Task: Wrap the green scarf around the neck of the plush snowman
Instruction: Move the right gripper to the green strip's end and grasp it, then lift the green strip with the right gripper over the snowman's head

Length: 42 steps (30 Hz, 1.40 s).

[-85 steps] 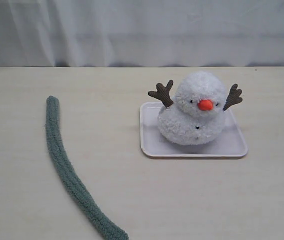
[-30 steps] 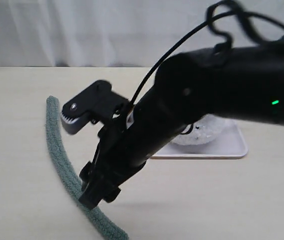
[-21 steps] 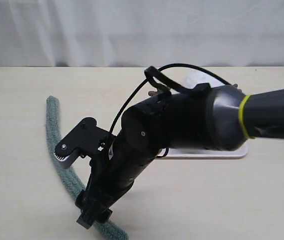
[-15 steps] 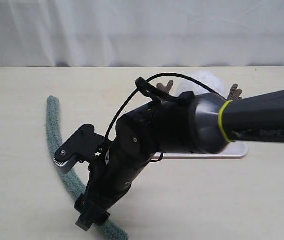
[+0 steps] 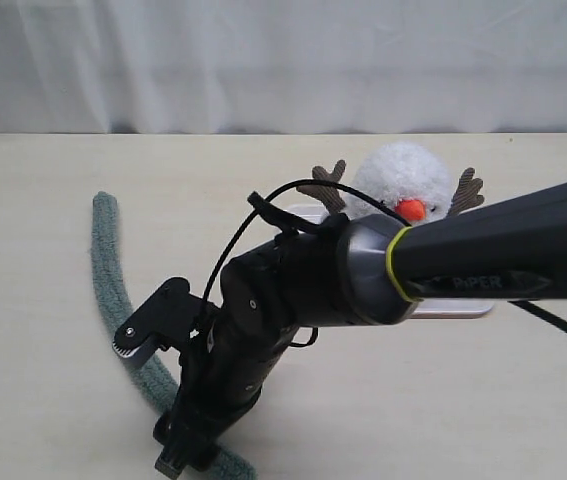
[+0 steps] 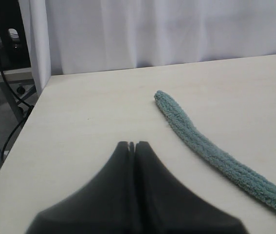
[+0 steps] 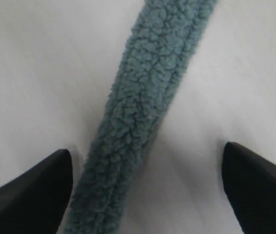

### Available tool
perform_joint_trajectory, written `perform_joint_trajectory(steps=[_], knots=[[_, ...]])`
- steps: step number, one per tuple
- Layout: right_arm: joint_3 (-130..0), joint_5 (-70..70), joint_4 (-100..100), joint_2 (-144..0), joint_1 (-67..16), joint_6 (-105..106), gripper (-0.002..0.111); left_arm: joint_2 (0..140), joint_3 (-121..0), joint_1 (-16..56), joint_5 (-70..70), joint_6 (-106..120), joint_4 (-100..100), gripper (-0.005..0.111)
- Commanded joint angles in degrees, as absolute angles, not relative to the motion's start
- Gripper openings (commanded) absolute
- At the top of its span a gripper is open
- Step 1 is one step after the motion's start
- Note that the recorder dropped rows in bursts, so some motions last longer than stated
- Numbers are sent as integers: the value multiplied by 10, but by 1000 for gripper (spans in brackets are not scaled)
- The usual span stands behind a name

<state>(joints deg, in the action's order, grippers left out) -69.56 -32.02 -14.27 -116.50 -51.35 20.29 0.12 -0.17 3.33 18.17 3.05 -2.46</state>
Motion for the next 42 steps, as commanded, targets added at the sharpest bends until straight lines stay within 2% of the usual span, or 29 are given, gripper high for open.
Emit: perform_joint_trajectory(steps=[1, 4, 6, 9, 14, 17, 27, 42], knots=[[-699, -310, -145, -1176, -514, 205, 78, 0, 0, 37, 177, 29, -24, 0], [-699, -309, -145, -1181, -514, 204, 78, 0, 0, 37, 177, 29, -24, 0], [-699, -308, -145, -1181, -514, 204, 74, 0, 0, 37, 177, 29, -24, 0], [-699, -303, -145, -1181, -514, 203, 58, 0, 0, 37, 177, 29, -24, 0], [-699, -300, -145, -1181, -514, 213, 21, 0, 0, 37, 177, 29, -24, 0], [-699, -300, -145, -1181, -514, 254, 4, 0, 0, 37, 177, 29, -24, 0], [-699, -300, -68, -1111, -514, 261, 4, 0, 0, 37, 177, 29, -24, 0], [-699, -267, 11, -868, -514, 263, 4, 0, 0, 37, 177, 29, -24, 0]])
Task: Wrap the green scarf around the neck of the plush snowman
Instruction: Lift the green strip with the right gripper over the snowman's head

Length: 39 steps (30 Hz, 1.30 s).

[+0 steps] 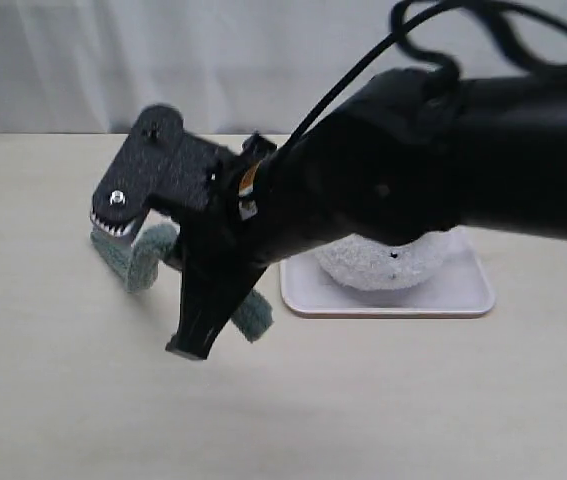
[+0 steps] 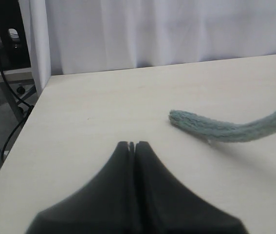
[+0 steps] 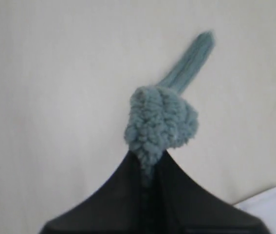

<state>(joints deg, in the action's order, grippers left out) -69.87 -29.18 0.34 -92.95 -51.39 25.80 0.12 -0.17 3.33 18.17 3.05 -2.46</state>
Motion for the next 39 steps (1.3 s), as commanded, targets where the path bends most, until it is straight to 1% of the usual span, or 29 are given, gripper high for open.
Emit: perform_joint_trajectory(steps=[1, 6, 11, 15, 19, 22, 34, 39], knots=[[-699, -261, 15, -850, -514, 264, 4, 0, 0, 37, 177, 29, -24, 0], [-699, -233, 41, -750, -514, 264, 4, 0, 0, 37, 177, 29, -24, 0], [-699, -228, 68, -684, -514, 304, 4, 0, 0, 37, 177, 29, -24, 0], [-699, -248, 199, -682, -514, 263, 4, 0, 0, 37, 177, 29, -24, 0], [-699, -379, 403, -701, -513, 171, 4, 0, 0, 37, 177, 29, -24, 0], [-698, -437, 477, -706, -513, 127, 4, 0, 0, 37, 177, 29, -24, 0], [-692, -479, 554, -700, -512, 124, 4, 0, 0, 37, 177, 29, -24, 0], [-692, -476, 582, -700, -497, 69, 4, 0, 0, 37, 177, 29, -24, 0]])
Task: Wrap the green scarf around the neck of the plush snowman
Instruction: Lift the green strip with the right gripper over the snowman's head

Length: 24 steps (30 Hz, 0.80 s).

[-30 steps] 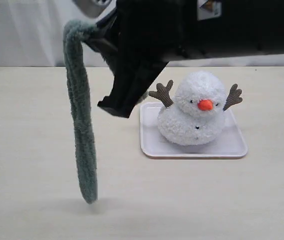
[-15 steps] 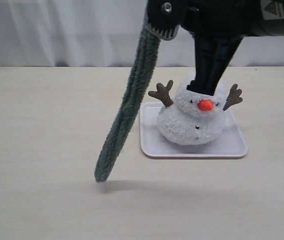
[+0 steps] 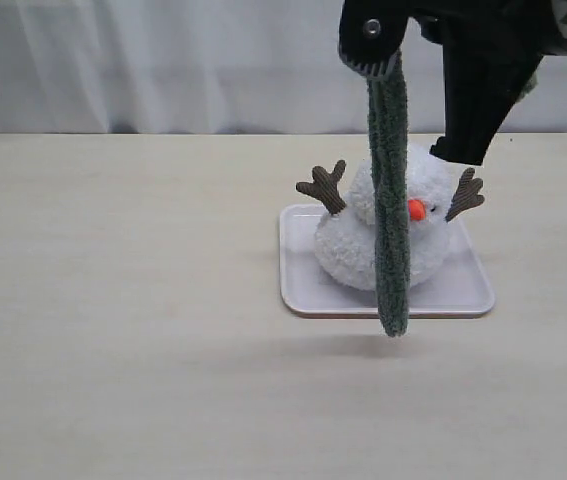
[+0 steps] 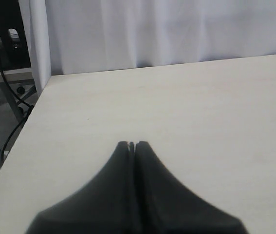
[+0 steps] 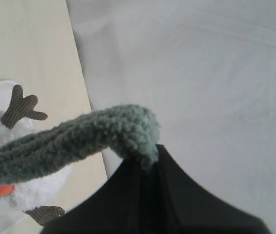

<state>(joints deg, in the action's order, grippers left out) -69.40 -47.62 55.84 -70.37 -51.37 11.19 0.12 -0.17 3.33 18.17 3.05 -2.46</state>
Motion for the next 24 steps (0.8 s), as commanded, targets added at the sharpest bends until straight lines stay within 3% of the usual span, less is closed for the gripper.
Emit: perform_joint_trajectory(steps=[1, 11, 24], knots=[[-692, -470, 583, -701, -488, 62, 4, 0, 0, 37, 177, 29, -24, 0], [-692, -365, 573, -729, -405, 12, 4, 0, 0, 37, 177, 29, -24, 0], [-692, -336, 582, -787, -341, 12, 4, 0, 0, 37, 177, 29, -24, 0]])
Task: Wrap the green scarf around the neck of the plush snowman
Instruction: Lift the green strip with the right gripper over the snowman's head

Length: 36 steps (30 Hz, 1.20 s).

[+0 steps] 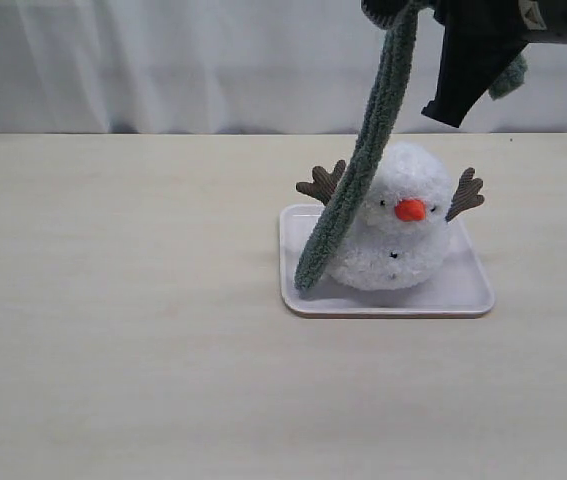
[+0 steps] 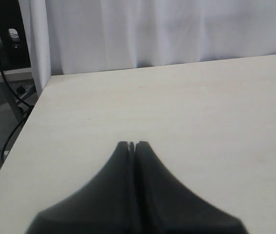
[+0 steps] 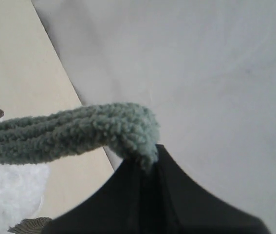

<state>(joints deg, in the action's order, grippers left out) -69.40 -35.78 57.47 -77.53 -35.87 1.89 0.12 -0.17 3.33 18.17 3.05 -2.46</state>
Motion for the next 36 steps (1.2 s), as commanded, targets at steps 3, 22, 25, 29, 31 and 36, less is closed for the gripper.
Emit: perform_joint_trajectory(steps=[3, 22, 25, 29, 31, 36], knots=[[-692, -313, 592, -798, -329, 12, 4, 0, 0, 37, 177, 29, -24, 0], [-692, -115, 613, -878, -253, -99, 4, 0, 0, 37, 177, 29, -24, 0], [-702, -86, 613, -888, -253, -99, 4, 0, 0, 37, 177, 29, -24, 0], [-725, -95, 601, -912, -235, -101, 4, 0, 0, 37, 177, 29, -24, 0], [-726, -92, 588, -922, -219, -103, 4, 0, 0, 37, 177, 29, -24, 0], [-726, -79, 529, -943, -171, -104, 4, 0, 0, 37, 177, 29, -24, 0]])
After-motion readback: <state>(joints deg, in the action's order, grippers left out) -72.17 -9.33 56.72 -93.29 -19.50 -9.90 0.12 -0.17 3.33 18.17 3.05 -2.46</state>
